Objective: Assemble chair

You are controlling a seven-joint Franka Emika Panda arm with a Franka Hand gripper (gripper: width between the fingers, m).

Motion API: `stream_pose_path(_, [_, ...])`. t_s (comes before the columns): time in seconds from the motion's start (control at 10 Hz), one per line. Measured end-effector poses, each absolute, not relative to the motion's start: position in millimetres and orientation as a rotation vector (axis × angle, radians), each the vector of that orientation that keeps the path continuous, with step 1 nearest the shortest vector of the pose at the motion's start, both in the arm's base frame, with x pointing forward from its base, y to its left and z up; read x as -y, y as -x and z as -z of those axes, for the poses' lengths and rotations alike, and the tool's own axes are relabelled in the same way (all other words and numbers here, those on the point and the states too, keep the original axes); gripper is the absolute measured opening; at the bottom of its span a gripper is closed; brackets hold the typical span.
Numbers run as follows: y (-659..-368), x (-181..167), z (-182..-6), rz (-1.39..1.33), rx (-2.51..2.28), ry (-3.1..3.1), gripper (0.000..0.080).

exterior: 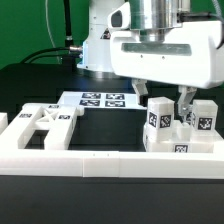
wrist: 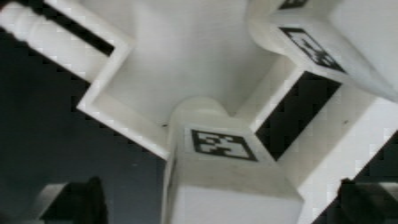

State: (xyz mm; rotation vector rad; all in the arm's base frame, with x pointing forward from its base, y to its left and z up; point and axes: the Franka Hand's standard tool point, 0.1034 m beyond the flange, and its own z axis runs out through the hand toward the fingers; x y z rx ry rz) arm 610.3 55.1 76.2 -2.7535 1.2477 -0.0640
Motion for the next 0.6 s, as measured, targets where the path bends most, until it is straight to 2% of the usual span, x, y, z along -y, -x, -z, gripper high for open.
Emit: stream_pose_path(0.6, [-610.5,-54.3,-76.0,0.109,-0.537,3.000,0.0648])
